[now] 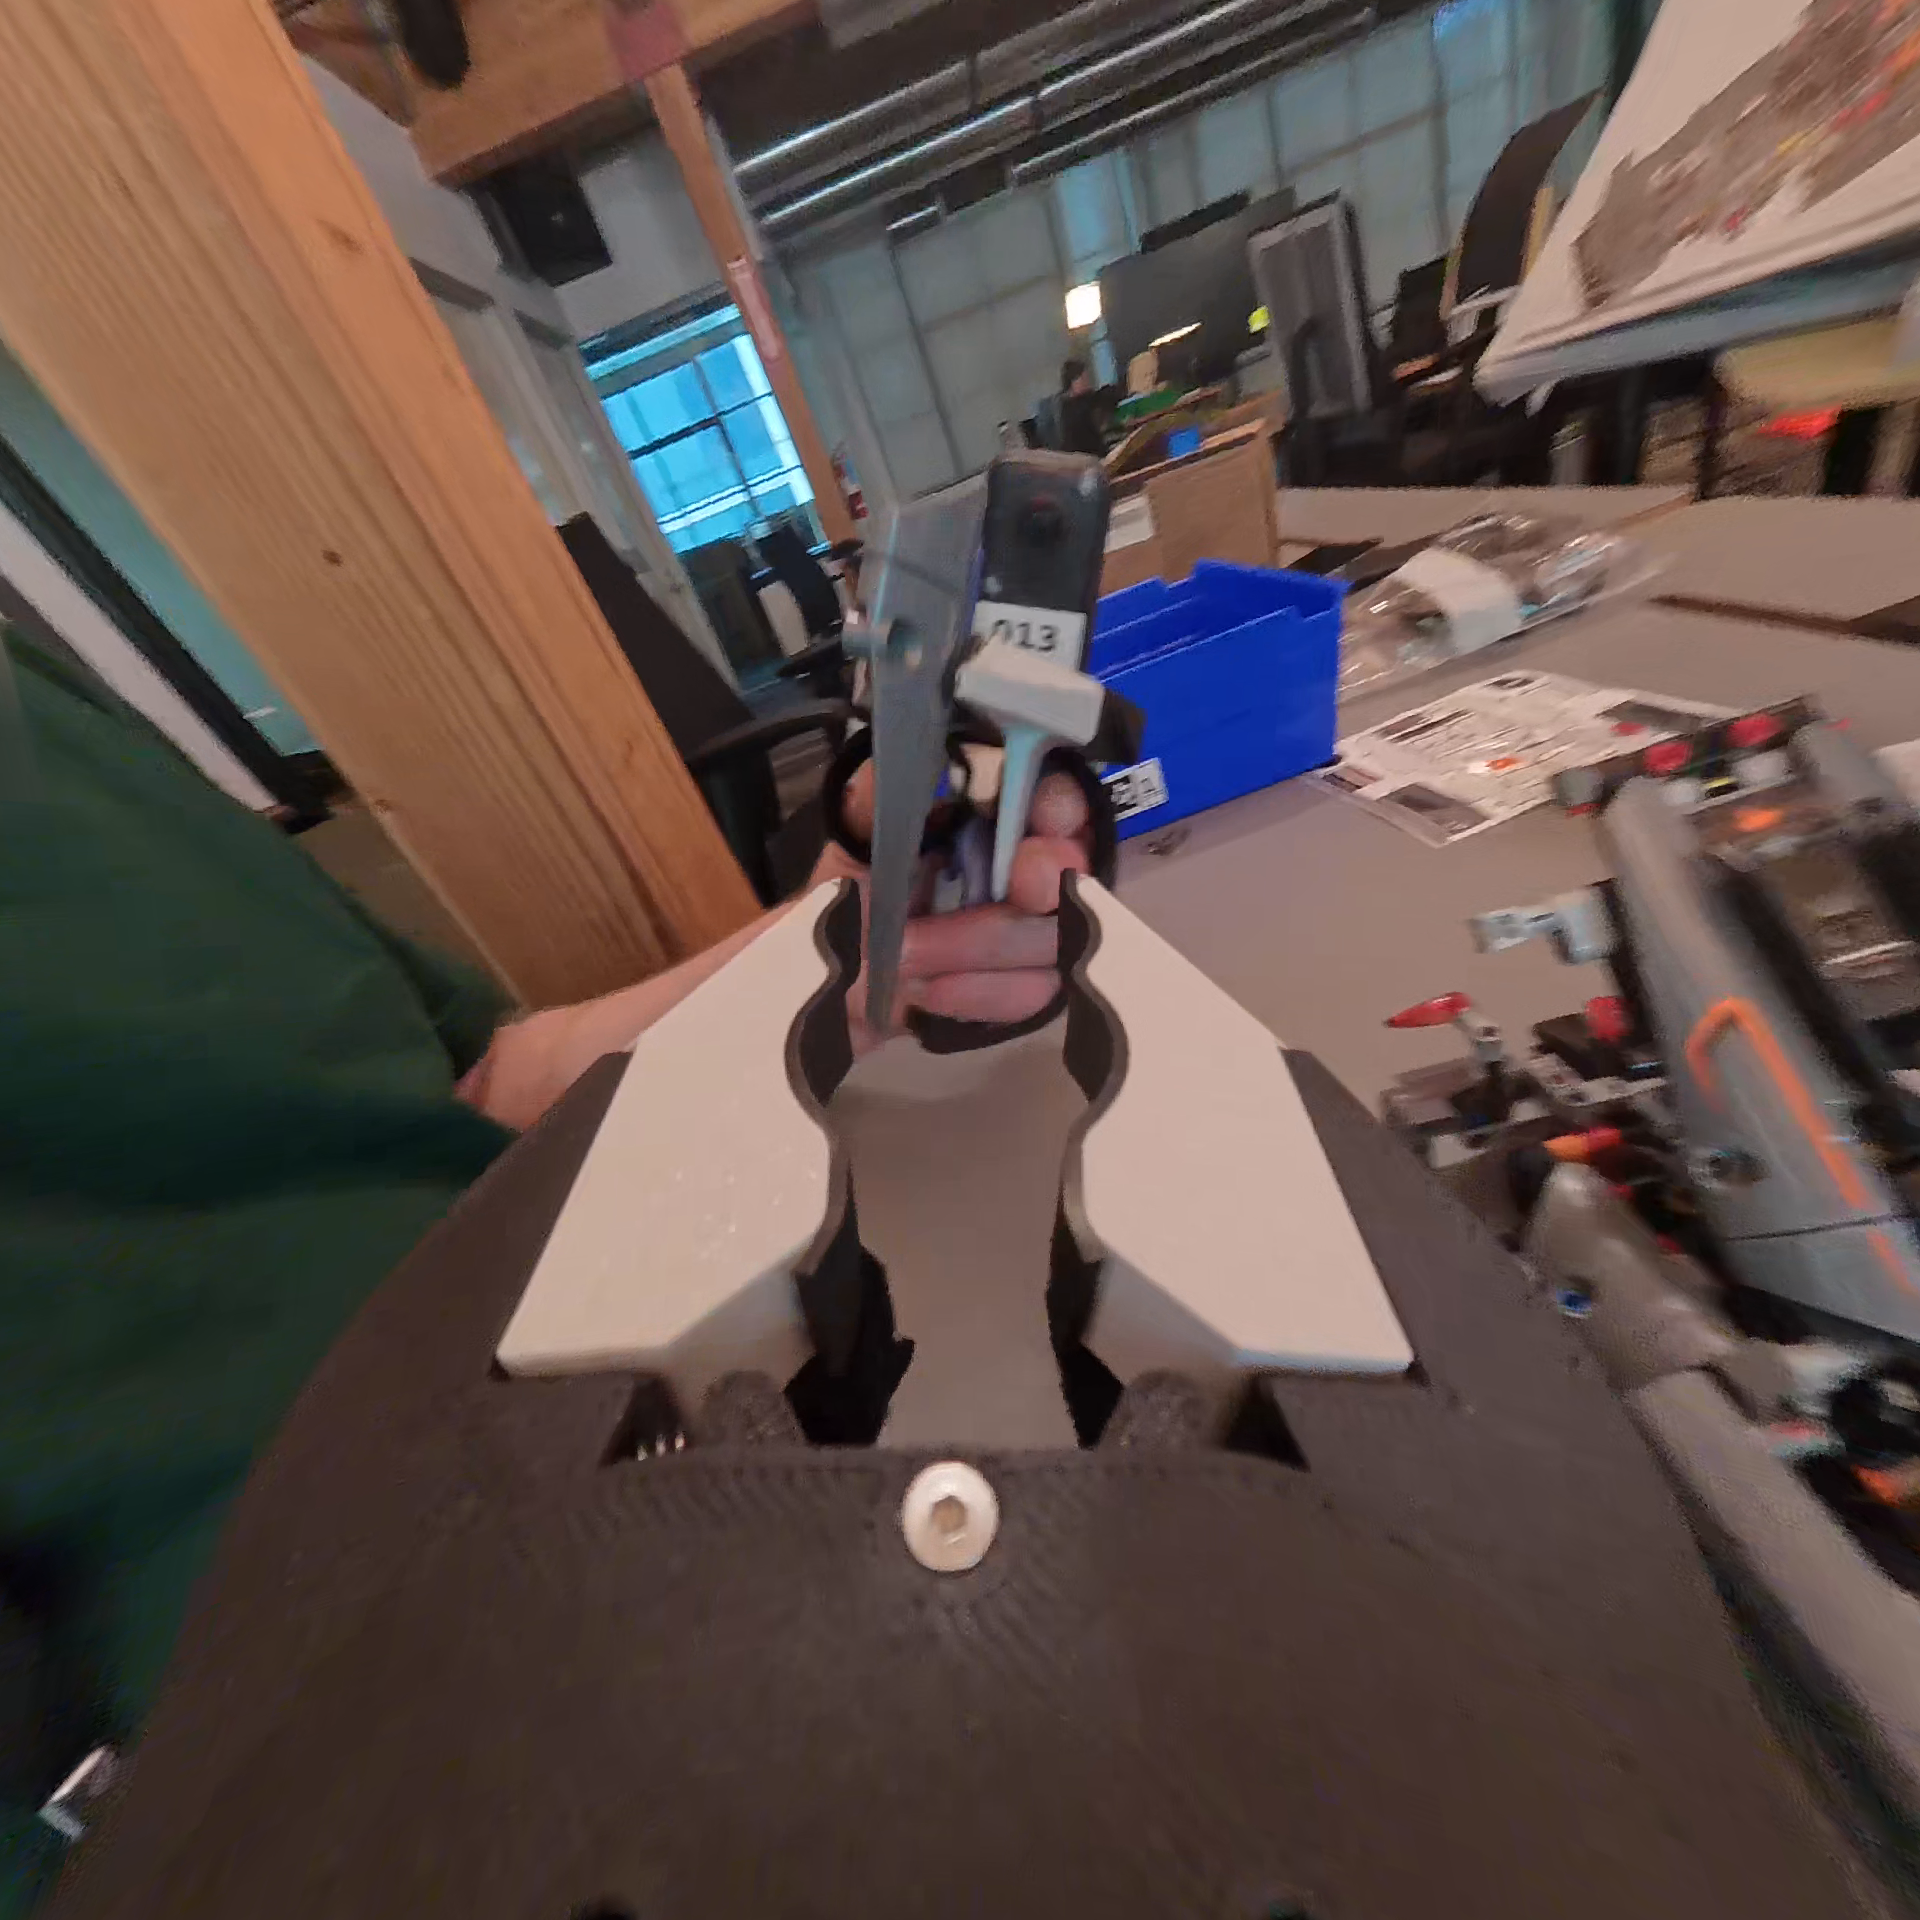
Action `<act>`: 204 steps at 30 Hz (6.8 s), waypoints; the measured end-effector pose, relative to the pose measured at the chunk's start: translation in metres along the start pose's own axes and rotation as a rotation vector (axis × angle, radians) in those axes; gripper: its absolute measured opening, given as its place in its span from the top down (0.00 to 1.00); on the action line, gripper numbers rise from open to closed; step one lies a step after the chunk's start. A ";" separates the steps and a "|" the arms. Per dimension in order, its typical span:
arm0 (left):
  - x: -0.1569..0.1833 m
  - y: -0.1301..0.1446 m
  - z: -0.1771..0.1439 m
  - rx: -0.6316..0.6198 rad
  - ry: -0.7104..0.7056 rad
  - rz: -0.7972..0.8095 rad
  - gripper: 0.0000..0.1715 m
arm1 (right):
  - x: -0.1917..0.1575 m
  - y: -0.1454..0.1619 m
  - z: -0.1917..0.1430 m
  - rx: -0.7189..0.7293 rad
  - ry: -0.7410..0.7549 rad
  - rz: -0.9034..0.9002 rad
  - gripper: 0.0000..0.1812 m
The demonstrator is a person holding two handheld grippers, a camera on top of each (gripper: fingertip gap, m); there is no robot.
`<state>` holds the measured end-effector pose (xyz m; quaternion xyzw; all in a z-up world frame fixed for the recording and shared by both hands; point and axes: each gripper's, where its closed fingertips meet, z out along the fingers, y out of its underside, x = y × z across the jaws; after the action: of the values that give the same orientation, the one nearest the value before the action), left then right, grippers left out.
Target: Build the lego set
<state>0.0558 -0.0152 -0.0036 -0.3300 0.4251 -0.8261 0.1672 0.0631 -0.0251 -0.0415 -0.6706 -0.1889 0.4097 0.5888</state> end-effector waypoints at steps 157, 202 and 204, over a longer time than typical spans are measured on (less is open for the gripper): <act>-0.038 -0.024 -0.019 -0.200 -0.205 0.334 0.92 | 0.039 -0.009 0.002 -0.368 0.242 -0.360 1.00; -0.042 -0.028 -0.024 0.058 -0.568 0.186 0.77 | 0.071 -0.026 -0.012 -0.479 0.786 -1.119 1.00; -0.045 -0.024 -0.023 0.079 -0.602 0.138 0.75 | 0.072 -0.026 -0.008 -0.474 0.818 -1.197 1.00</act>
<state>0.0730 0.0380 -0.0122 -0.5235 0.3455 -0.6937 0.3540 0.1179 0.0287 -0.0408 -0.6608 -0.3698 -0.3122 0.5737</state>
